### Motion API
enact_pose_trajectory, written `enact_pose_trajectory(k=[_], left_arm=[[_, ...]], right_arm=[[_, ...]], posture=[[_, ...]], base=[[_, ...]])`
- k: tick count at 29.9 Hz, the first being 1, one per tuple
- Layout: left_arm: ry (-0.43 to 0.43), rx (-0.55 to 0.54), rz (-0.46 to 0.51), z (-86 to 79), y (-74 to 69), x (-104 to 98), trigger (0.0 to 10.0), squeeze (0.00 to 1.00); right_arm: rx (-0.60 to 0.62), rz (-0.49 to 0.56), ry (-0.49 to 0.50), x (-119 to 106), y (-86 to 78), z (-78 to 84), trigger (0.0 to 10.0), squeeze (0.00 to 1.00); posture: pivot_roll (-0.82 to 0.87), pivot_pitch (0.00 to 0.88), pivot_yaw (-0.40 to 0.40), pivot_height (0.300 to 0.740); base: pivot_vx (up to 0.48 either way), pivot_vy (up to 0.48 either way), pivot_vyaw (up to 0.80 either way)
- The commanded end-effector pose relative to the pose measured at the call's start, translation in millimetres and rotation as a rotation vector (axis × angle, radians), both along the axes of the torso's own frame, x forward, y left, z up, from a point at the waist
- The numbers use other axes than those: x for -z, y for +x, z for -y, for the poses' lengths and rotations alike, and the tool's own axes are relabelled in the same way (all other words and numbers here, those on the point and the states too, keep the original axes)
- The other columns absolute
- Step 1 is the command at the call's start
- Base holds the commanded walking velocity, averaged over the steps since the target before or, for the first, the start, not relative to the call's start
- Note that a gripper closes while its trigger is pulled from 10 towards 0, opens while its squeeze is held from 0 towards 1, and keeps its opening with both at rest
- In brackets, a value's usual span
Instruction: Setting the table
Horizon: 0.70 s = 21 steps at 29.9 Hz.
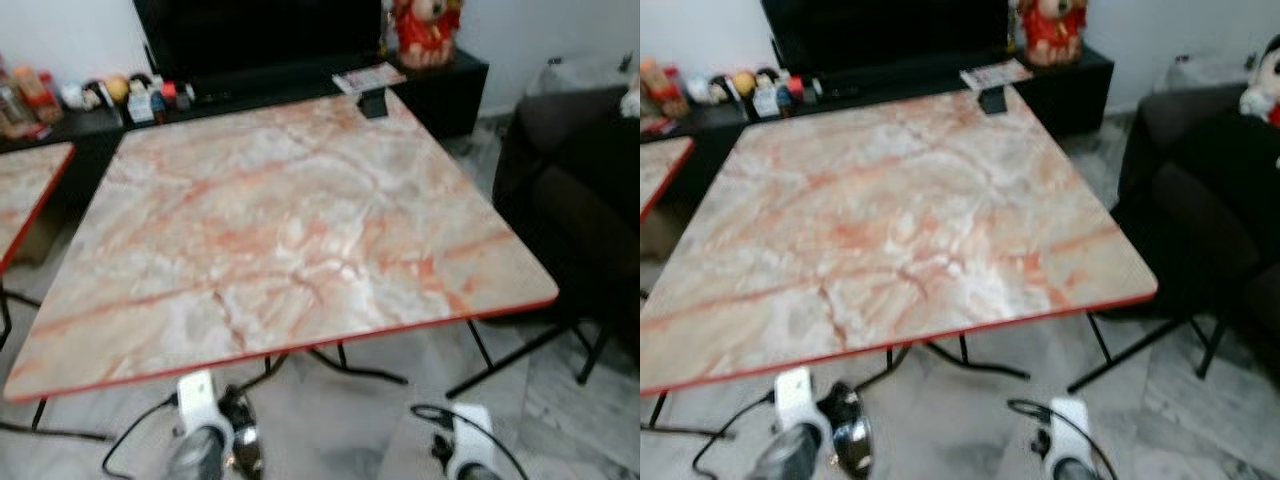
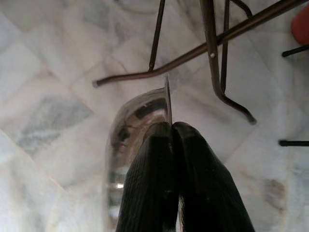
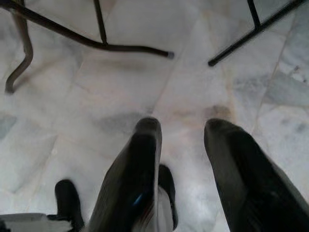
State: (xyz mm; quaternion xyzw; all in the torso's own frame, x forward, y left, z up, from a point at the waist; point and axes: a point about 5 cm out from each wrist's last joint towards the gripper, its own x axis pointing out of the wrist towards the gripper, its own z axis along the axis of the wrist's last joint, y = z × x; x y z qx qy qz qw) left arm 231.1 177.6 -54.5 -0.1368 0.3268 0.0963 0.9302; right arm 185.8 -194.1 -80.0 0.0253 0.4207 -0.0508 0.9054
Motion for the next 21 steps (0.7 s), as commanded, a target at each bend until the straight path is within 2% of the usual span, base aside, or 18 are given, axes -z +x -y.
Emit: enact_pose_trajectory(k=[1, 7, 16, 21], left_arm=[[0.040, -0.027, -0.020, -14.2, -6.1, 2.2, 10.0, 0.00], [0.040, -0.038, -0.028, -14.5, -8.1, 3.5, 10.0, 0.00], [0.020, -0.094, -0.028, -12.9, -9.5, 4.4, 10.0, 0.00], [0.024, -0.109, -0.040, -14.1, -13.5, 6.6, 10.0, 0.00]], right_arm=[[-0.019, 0.001, 0.026, 0.3, 2.5, -11.3, 10.0, 0.00], [-0.027, 0.006, 0.033, -0.3, 4.1, -13.3, 10.0, 0.00], [-0.093, 0.016, 0.011, -5.1, 12.8, -9.4, 10.0, 0.00], [-0.102, 0.025, 0.011, -7.5, 17.7, -10.6, 10.0, 0.00]], posture=[[-0.19, 0.000, 0.060, 0.740], [-0.19, 0.000, 0.054, 0.740], [-0.16, 0.000, -0.008, 0.740], [-0.15, 0.000, -0.003, 0.740]], base=[[0.000, 0.000, 0.00], [0.000, 0.000, 0.00], [0.000, 0.000, 0.00], [0.000, 0.000, 0.00]])
